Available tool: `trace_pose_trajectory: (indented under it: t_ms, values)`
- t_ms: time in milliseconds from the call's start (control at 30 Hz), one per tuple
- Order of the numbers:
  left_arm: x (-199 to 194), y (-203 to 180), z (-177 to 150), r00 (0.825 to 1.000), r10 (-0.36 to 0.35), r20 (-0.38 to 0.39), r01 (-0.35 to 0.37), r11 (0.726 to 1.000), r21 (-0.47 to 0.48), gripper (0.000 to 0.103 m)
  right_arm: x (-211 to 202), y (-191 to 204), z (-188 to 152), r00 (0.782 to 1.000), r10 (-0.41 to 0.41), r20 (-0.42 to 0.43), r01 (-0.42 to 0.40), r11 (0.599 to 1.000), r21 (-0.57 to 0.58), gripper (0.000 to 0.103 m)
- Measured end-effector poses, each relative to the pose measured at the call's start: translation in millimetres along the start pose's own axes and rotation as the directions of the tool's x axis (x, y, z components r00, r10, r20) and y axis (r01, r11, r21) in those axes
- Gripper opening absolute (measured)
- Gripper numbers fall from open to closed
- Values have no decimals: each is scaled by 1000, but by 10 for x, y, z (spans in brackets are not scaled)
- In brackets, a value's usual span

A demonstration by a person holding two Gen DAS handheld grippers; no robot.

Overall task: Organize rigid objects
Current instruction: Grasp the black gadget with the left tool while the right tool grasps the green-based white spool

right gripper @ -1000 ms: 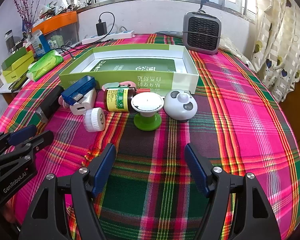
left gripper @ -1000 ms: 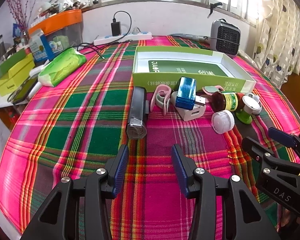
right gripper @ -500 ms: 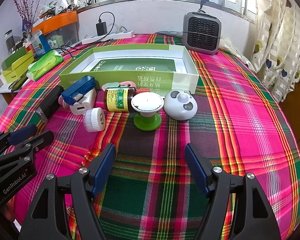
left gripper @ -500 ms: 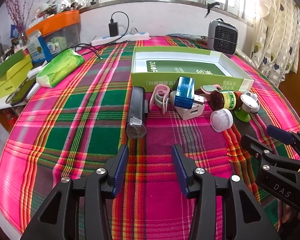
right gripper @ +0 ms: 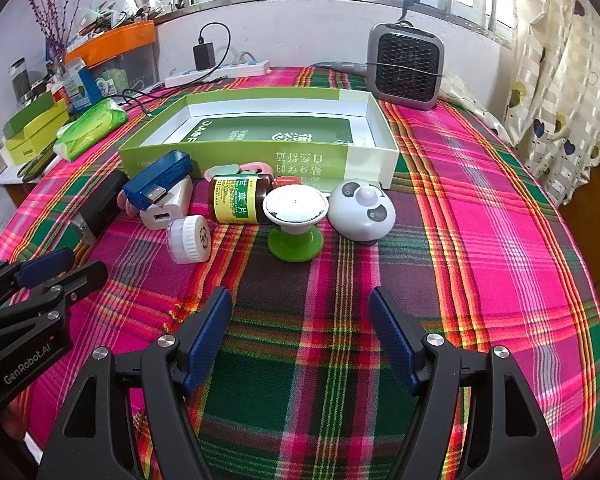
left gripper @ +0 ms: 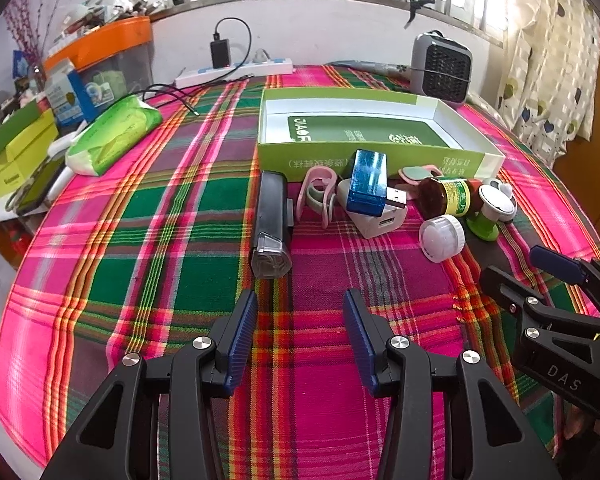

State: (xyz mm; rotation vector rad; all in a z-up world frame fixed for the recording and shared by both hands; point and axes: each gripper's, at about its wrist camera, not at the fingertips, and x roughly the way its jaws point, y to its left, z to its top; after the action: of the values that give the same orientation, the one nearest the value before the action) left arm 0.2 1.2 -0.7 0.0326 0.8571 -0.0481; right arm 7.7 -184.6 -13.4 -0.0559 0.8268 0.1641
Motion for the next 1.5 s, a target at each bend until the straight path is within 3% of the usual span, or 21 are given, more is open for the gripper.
trace_pose_trajectory:
  t_ms: [167, 400, 1067, 1500]
  values:
    - [8, 49, 40, 999, -41, -24, 41, 999, 9, 43, 11, -15, 19, 1000, 8, -5, -8, 1000, 1, 71]
    - [47, 178, 120, 994, -103, -32, 101, 994, -48, 43, 81, -83, 133, 999, 21, -31, -21, 1000, 17, 71]
    - [318, 330, 482, 994, -97, -44, 93, 993, -73, 43, 267, -143, 364, 997, 19, -70, -20, 1000, -6, 70]
    - [350, 290, 499, 996, -75, -44, 71, 995, -73, 41, 294, -176, 407, 998, 9, -60, -9, 1000, -3, 52]
